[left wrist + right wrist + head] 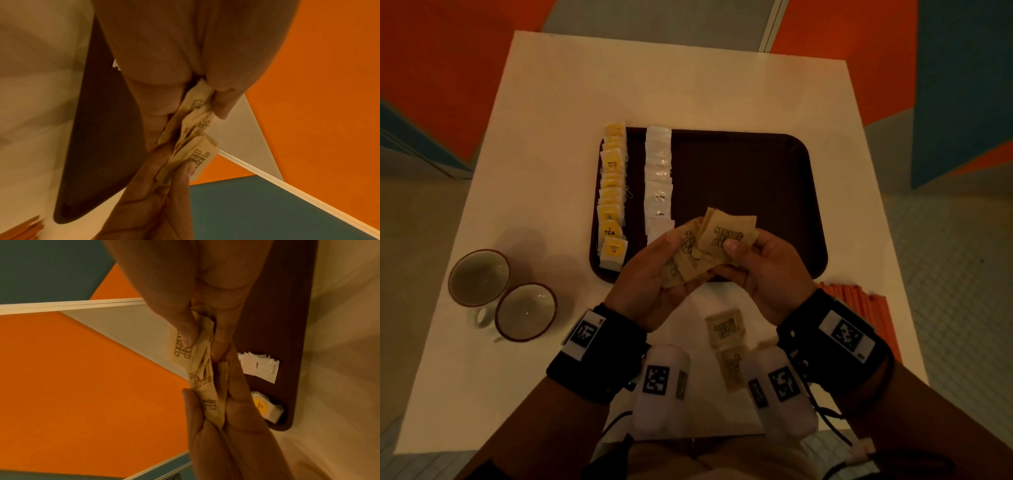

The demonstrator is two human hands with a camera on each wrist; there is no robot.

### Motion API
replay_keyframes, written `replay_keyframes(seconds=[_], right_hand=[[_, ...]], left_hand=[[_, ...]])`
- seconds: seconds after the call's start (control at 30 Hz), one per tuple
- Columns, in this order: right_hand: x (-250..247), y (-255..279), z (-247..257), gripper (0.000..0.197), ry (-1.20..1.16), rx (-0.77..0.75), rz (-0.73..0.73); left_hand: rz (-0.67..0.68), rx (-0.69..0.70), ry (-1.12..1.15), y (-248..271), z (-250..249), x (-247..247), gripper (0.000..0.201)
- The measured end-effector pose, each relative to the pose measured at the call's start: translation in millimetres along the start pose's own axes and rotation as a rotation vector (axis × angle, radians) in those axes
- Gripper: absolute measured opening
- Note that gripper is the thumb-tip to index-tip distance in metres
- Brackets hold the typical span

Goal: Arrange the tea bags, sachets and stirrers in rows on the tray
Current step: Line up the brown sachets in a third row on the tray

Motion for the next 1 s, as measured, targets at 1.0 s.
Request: replay_keyframes(seconds=[1.0], right_hand=[[5.6, 4.5, -0.7, 0.015, 0.448, 0.065, 0.128]], left_hand=[[-0.059, -0.003, -0.119, -4.4, 9.4, -0.2, 0.041]])
Point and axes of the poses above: each hand's wrist, its own y-axis away from the middle knuckle, its own x-axis out of the palm, z = x × y, the point moved 9 cm from there along -y, towards the middle knuckle, and after that the axes turned 4 degrees about -x, right-handed, at the moved point
